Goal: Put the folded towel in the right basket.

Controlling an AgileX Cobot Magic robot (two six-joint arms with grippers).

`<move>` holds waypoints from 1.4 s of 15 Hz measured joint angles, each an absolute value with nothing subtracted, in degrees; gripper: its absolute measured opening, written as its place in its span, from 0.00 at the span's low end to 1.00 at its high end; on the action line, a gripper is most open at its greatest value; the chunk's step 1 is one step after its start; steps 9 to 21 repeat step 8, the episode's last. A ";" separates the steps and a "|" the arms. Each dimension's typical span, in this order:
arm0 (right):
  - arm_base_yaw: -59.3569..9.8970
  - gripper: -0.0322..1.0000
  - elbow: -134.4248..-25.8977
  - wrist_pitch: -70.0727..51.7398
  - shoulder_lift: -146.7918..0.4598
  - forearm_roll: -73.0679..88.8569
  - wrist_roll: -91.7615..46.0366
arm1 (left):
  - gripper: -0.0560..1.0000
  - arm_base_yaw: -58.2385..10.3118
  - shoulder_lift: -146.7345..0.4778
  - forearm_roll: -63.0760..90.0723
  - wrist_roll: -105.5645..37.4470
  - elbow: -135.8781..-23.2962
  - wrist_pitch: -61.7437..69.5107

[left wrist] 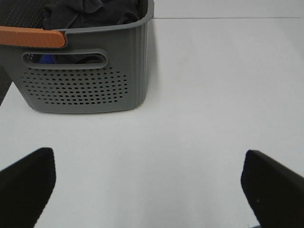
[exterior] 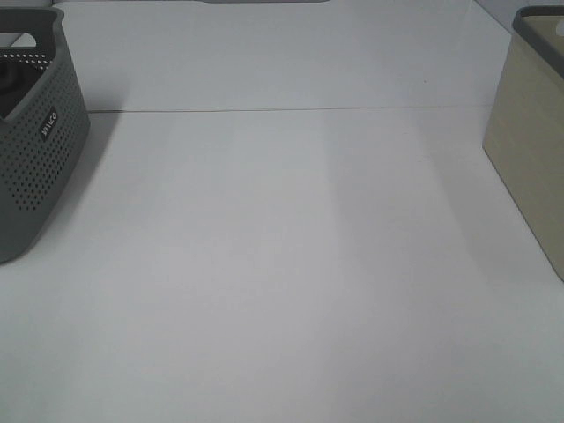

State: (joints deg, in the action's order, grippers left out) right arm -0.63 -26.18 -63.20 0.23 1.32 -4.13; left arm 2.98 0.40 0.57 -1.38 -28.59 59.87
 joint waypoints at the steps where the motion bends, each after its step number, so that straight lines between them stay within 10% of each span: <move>1: -0.63 0.95 -26.18 -63.20 0.23 1.32 -4.13 | 0.99 2.98 0.40 0.57 -1.38 -28.59 59.87; 21: -0.63 0.95 -26.18 -63.20 0.23 1.32 -4.13 | 0.99 2.98 0.40 0.57 -1.38 -28.59 59.87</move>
